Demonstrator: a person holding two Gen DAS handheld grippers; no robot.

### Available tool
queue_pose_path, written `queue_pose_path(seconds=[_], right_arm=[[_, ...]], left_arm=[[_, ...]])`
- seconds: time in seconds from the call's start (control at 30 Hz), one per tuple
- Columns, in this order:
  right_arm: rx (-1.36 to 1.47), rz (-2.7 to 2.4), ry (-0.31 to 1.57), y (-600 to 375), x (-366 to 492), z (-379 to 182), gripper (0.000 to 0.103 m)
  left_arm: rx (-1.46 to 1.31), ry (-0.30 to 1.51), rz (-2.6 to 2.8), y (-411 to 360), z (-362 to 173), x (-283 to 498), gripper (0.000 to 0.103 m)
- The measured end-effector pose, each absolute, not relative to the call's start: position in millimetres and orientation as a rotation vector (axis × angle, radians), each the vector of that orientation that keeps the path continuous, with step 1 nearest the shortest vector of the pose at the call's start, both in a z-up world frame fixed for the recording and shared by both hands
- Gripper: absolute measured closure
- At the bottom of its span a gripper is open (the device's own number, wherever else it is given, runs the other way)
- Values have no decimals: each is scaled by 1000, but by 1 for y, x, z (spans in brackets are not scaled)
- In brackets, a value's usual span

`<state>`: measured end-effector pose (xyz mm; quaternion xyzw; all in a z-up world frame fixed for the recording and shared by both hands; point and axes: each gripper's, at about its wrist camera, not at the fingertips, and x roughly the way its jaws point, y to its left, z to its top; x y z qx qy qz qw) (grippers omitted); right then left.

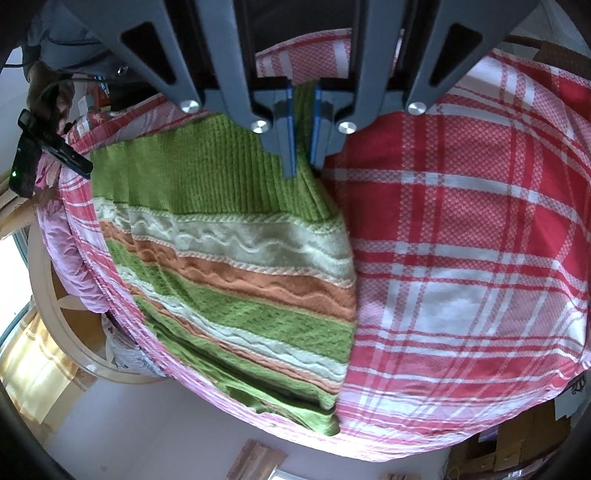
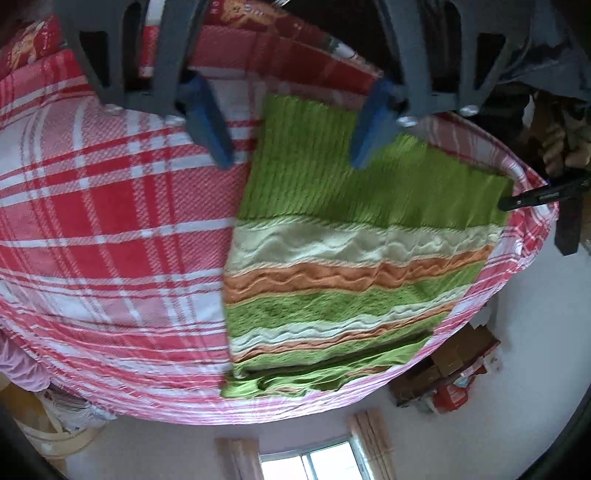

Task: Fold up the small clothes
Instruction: 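Close the left gripper on the ribbed hem while the right gripper grasps the hem beside it, then lift the hem with both grippers and fold it toward the collar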

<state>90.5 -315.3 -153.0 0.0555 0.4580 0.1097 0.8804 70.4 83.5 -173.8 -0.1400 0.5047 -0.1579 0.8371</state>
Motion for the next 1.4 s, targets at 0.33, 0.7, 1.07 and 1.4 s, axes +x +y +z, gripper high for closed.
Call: queue_pose_path(seconds=[0.33, 0.7, 1.07, 1.4], right_arm=[[153, 239, 972, -316, 89, -161, 69], [279, 317, 794, -342, 76, -114, 97], [365, 377, 723, -346, 86, -92, 99], [353, 397, 617, -345, 110, -59, 99]], left_arm=[[-316, 1094, -370, 80, -180, 69, 72], [-378, 888, -483, 99, -124, 54, 98], [-520, 877, -512, 106, -131, 71, 99], [-516, 786, -499, 103, -95, 102, 99]])
